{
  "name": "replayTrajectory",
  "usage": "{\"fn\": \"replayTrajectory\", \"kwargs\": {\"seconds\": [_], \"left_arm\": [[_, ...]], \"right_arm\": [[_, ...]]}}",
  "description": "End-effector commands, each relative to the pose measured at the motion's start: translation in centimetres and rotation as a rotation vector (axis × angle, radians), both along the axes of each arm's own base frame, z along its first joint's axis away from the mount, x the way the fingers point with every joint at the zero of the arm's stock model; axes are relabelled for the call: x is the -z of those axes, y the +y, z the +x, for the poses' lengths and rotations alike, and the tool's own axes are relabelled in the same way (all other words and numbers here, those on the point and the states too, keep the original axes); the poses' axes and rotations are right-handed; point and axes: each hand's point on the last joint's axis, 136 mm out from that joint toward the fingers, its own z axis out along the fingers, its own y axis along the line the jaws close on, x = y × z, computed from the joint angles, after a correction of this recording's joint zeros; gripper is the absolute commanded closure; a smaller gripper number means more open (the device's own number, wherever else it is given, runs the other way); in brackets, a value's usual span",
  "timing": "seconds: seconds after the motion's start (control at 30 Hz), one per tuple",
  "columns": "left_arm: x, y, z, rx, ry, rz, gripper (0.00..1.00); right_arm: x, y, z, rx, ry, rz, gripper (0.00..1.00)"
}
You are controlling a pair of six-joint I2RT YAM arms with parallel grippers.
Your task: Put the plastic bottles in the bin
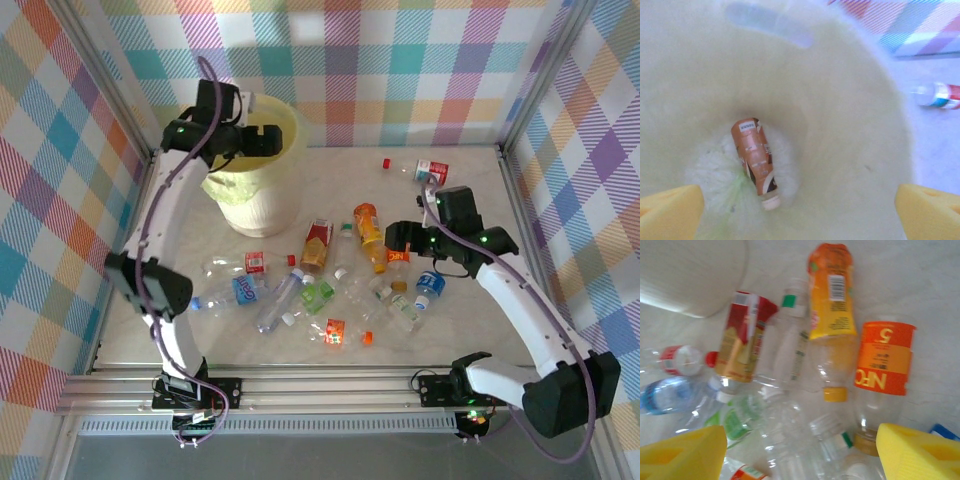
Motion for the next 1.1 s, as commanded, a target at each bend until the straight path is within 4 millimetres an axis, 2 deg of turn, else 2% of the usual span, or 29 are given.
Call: {"fn": "replayTrajectory", "kwargs": {"seconds": [0.0, 0.1, 0.23, 0.33, 0.53, 0.63, 0.83, 0.9, 0.93, 1.07], "left_arm": [[-3.9, -1.4, -3.1, 0.071, -0.104, -0.099, 0.00], [-5.1, -2.3, -6.2, 0.131, -0.139, -0.148, 0.00], [-5.4, -4.1, -11.0, 0.236, -0.133, -0.206, 0.00], [-4.6, -5.8, -14.4, 0.310, -0.128, -0.262, 0.00], [-0.9, -8.6, -19.8, 0.401, -0.096, -0.323, 0.00], [1.2, -10.0, -21.5, 0.428, -0.058, -0.374, 0.00], [5.6, -13.0, -23.4, 0.474, 0.006, -0.409, 0.00], [6.4, -13.8, -24.0, 0.488, 0.023, -0.413, 0.00], [5.9, -14.4, -24.0, 0.501, -0.003, -0.433, 0.00], [6.2, -15.8, -24.5, 0.530, 0.006, -0.455, 0.00]], "right_arm": [[2.3, -1.7, 0.0, 0.069, 0.052, -0.100, 0.24], [3.7, -2.1, 0.4, 0.081, 0.084, -0.137, 0.24], [5.5, -2.1, 1.4, 0.088, 0.119, -0.171, 0.23], [6.7, -2.0, 2.4, 0.094, 0.136, -0.189, 0.23], [8.3, -1.9, 4.9, 0.112, 0.160, -0.242, 0.25], [9.3, -1.9, 6.1, 0.119, 0.180, -0.273, 0.26], [11.5, -1.6, 7.9, 0.121, 0.206, -0.298, 0.27], [12.1, -1.5, 8.4, 0.119, 0.213, -0.311, 0.27], [12.4, -1.5, 8.6, 0.117, 0.219, -0.316, 0.27], [13.7, -1.3, 9.3, 0.112, 0.241, -0.332, 0.27]]}}
